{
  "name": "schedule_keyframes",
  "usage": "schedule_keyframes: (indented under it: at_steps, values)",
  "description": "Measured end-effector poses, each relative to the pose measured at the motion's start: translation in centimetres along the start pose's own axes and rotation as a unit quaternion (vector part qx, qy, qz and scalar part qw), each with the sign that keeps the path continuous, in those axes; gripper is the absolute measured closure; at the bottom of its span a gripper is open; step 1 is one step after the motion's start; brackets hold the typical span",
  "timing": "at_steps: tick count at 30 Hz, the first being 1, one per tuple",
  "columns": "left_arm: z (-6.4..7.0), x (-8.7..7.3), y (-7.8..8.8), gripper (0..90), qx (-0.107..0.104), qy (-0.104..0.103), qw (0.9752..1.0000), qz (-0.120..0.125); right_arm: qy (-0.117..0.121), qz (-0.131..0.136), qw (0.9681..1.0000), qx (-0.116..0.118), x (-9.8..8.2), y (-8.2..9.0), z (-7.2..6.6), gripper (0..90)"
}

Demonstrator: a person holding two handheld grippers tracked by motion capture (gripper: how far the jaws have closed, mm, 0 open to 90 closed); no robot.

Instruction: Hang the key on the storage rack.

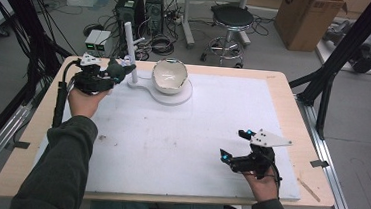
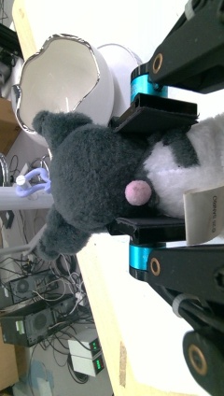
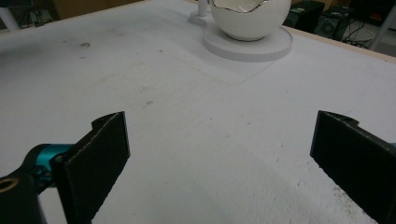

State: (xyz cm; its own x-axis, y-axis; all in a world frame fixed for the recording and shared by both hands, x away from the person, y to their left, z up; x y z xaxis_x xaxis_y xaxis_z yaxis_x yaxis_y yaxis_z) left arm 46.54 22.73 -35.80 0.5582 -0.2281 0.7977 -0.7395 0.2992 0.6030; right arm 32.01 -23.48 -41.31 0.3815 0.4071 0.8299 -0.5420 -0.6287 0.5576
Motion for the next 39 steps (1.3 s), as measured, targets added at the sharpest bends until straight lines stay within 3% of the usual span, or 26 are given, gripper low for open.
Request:
schedule_keyframes:
  at_steps: [15, 39]
  values:
    - [-0.11, -0.83, -0.73, 50.9, 0.003, 0.015, 0.9998, -0.009, 0.001, 0.001, 1.0, -0.001, 0.02, 0.05, 0.0, 3.9]
    - [-0.17, -0.92, -0.85, 46.2, 0.005, 0.015, 0.9998, -0.015, 0.004, 0.006, 1.0, -0.002, 0.14, 0.03, -0.04, 3.9]
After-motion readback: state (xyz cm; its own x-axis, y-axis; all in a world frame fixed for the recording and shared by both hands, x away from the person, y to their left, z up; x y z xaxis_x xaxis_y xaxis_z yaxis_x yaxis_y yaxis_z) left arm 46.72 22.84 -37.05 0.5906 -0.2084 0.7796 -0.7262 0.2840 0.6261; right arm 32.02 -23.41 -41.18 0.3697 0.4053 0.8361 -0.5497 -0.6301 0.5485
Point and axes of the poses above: each handheld gripper's, and its own axes: y roughly backward along the jaws, x roughly out of its top, z roughly to its right, the point moved 4 cm from there along -y, roughly forward along the jaws, and after that the axes turned 10 degrees about -z, right-handed, at the moved point
